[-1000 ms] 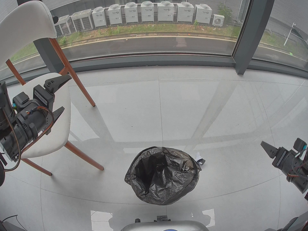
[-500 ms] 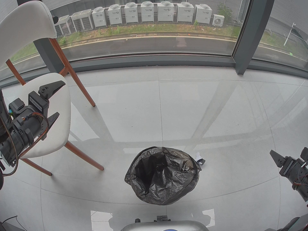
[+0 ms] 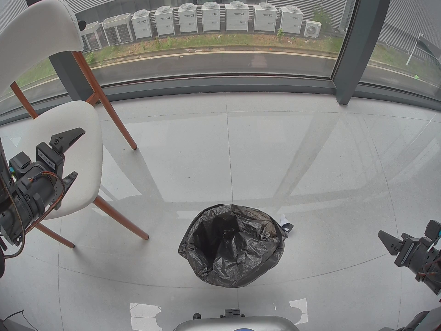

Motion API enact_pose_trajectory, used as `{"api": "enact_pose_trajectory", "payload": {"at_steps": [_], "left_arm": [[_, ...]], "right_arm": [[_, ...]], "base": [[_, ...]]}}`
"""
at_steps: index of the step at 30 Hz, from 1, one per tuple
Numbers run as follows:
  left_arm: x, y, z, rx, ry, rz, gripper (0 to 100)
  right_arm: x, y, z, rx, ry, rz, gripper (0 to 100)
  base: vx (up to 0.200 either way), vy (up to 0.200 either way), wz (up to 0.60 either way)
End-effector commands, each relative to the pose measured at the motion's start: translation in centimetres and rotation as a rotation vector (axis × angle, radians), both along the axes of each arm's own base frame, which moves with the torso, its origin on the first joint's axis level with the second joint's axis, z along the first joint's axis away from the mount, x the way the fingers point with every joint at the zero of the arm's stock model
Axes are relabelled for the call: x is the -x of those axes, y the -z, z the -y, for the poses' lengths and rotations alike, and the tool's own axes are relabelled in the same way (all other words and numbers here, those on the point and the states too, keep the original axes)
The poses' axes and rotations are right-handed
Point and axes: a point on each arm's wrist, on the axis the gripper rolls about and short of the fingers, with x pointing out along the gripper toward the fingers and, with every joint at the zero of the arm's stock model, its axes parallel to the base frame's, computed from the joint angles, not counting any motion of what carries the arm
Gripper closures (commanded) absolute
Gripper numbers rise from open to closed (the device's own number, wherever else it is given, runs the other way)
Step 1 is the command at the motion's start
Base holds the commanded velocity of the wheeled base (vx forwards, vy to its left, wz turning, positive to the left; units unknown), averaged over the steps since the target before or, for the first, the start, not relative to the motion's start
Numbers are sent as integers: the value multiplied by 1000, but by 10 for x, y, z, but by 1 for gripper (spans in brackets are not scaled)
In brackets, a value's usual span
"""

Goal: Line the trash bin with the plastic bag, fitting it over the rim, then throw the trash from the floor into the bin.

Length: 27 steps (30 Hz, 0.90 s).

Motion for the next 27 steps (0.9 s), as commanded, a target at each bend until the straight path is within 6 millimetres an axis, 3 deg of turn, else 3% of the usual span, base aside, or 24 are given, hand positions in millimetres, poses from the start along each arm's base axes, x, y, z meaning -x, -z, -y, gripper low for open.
{"api": "enact_pose_trajectory", "payload": {"at_steps": [1,11,23,27], "left_arm": [[7,1,-1,28,0,0,0],[9,1,0,49,54,36,0],[9,8,0,40,97,6,0],[11,15,0,39,98,-16,0]], "right_arm": [[5,4,0,7,-10,-20,0],[4,6,0,11,-6,-33,0],[3,7,3,84,-4,-39,0],[1,9,2,123,-34,-58,0]], "base": [[-200,0,0],[-200,0,0],[0,0,0],[0,-200,0]]}}
